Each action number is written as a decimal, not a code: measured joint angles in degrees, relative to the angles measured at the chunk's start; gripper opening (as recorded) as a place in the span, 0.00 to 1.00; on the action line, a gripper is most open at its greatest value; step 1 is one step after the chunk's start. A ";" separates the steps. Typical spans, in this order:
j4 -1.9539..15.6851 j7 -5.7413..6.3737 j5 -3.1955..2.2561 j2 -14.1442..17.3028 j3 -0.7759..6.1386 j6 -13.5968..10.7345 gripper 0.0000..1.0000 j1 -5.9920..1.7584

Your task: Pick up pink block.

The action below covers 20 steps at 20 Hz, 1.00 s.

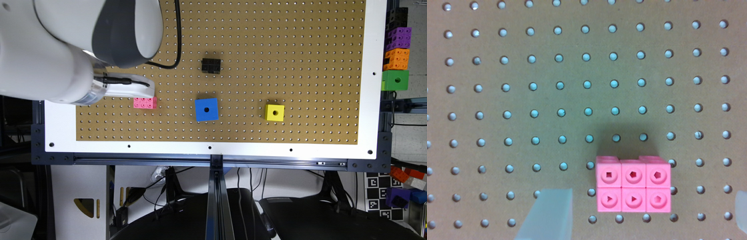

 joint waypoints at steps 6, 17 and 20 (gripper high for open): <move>0.04 0.00 0.00 2.80 0.05 2.40 1.00 0.00; 0.34 0.00 0.00 7.76 0.10 7.14 1.00 0.01; 0.49 0.00 0.00 7.78 0.37 7.14 1.00 0.18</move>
